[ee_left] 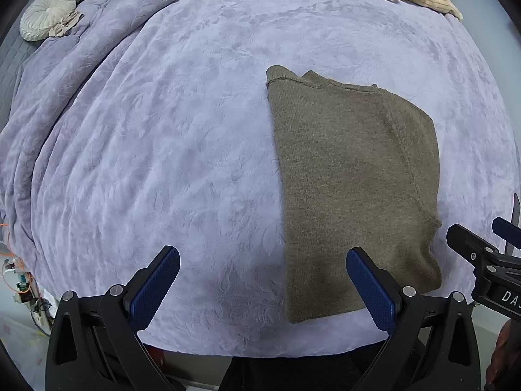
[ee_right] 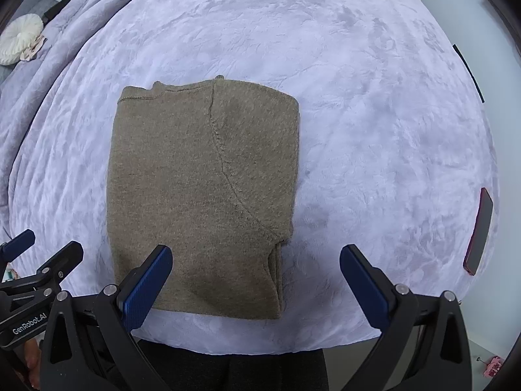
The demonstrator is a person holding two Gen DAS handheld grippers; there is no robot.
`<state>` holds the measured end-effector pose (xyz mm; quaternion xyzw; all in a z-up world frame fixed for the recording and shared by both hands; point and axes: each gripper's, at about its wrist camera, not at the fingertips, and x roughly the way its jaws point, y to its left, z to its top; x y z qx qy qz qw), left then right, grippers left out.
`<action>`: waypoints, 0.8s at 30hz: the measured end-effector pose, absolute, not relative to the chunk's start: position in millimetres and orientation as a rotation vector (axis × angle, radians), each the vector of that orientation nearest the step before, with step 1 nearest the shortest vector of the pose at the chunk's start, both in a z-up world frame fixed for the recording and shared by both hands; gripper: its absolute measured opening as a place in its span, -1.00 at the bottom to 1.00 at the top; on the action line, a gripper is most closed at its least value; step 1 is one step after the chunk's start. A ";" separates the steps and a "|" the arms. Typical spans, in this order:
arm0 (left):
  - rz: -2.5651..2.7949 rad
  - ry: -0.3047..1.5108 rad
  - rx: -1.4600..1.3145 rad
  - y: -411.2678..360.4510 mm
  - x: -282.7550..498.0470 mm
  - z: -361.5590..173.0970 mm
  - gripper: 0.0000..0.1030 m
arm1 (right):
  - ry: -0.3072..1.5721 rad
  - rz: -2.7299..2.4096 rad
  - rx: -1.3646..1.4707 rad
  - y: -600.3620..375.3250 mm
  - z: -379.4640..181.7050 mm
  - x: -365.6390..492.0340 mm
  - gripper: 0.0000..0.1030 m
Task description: Fold small clothes
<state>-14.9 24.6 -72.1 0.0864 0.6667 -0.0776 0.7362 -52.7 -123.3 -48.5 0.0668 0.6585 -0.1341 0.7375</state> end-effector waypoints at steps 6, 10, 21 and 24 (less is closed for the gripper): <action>-0.178 1.474 0.192 24.9 -12.2 -74.5 0.99 | 1.452 -0.297 0.147 -124.1 -50.3 -51.4 0.99; -0.176 1.472 0.191 24.5 -12.6 -74.7 0.99 | 1.454 -0.296 0.147 -124.4 -50.3 -50.3 0.99; -0.180 1.478 0.190 25.8 -10.3 -76.1 0.99 | 1.457 -0.297 0.144 -123.5 -51.8 -49.1 0.99; -0.181 1.478 0.191 25.9 -9.9 -76.1 0.99 | 1.461 -0.298 0.144 -123.6 -52.0 -48.6 0.99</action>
